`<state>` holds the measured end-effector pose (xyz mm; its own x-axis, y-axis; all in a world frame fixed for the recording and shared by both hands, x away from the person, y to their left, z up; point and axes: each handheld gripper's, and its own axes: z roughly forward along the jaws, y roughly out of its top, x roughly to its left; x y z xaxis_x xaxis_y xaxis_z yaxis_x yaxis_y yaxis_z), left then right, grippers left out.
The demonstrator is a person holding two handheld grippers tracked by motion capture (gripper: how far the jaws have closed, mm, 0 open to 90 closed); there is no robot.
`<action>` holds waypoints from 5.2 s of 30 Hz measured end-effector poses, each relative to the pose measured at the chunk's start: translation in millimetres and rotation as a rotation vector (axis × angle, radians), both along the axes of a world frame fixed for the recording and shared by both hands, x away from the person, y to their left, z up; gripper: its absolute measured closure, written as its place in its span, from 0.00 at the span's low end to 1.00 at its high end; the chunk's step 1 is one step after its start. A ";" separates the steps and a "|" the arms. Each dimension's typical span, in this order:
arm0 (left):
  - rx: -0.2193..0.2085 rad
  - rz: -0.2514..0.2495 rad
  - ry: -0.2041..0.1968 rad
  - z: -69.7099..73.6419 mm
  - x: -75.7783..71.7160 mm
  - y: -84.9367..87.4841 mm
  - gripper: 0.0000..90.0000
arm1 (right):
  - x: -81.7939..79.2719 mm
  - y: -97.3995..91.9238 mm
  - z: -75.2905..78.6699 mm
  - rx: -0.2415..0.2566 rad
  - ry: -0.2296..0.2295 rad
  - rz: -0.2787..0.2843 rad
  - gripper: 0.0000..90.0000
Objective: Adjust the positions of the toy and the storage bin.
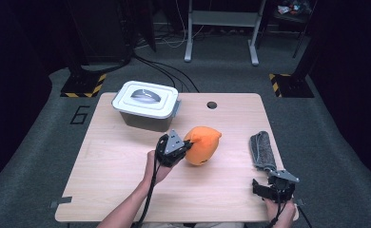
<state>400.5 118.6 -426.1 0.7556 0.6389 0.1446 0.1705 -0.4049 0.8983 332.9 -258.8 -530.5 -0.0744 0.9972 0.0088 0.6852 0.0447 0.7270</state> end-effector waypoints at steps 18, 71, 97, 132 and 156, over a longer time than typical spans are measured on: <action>0.020 0.081 -0.018 0.2 -27.0 54.0 0.95 | 0.0 -0.1 0.0 0.000 0.000 0.001 0.04; 0.006 0.574 0.054 -21.1 -46.8 233.2 0.93 | -0.1 0.0 0.0 0.000 0.000 0.000 0.04; -0.029 0.730 0.167 -30.4 -24.5 287.3 0.51 | -0.2 0.1 0.1 -0.003 -0.001 -0.002 0.04; -0.007 0.360 0.113 -3.3 -66.3 173.0 0.19 | -0.1 0.2 0.2 -0.001 0.002 0.002 0.04; 0.057 0.256 0.304 -95.5 -58.1 130.8 0.10 | -10.8 12.3 31.7 -0.005 -0.043 0.078 0.00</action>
<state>342.4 249.4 -521.7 0.5867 0.8095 -0.0204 0.5270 -0.3626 0.7686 322.1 -246.5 -498.8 -0.1522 0.9883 -0.0015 0.6474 0.1008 0.7555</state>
